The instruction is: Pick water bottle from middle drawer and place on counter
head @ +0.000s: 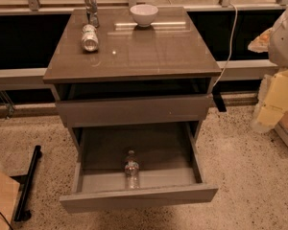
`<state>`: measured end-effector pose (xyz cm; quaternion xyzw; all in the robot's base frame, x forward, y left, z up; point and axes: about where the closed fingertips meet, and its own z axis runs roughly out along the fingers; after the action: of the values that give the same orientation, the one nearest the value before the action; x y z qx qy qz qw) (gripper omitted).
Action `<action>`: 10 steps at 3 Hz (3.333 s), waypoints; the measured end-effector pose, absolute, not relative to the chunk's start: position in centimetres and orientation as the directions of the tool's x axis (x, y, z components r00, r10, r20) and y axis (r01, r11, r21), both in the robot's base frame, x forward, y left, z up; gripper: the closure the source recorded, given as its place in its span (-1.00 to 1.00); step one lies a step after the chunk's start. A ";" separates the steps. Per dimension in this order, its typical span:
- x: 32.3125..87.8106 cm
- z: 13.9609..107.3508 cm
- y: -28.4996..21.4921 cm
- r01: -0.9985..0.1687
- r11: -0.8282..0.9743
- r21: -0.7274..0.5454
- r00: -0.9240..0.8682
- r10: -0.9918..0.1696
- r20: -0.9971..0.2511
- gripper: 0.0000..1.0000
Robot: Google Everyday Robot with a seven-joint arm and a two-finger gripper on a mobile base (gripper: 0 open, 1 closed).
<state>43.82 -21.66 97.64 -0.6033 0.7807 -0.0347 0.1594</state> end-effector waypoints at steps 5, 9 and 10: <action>48.3 86.9 -18.7 -0.826 0.558 -0.080 -0.507 -0.798 -0.326 -1.00; 52.2 78.7 -12.0 -0.742 0.670 -0.002 -0.648 -0.719 -0.251 -1.00; 53.5 75.2 -10.6 -0.686 0.726 0.052 -0.716 -0.660 -0.228 -1.00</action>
Offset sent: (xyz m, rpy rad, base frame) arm 0.0185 0.0221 -0.0475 0.1451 0.0987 -0.1435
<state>53.50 -10.58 75.16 -0.3641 0.9239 0.0664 0.0972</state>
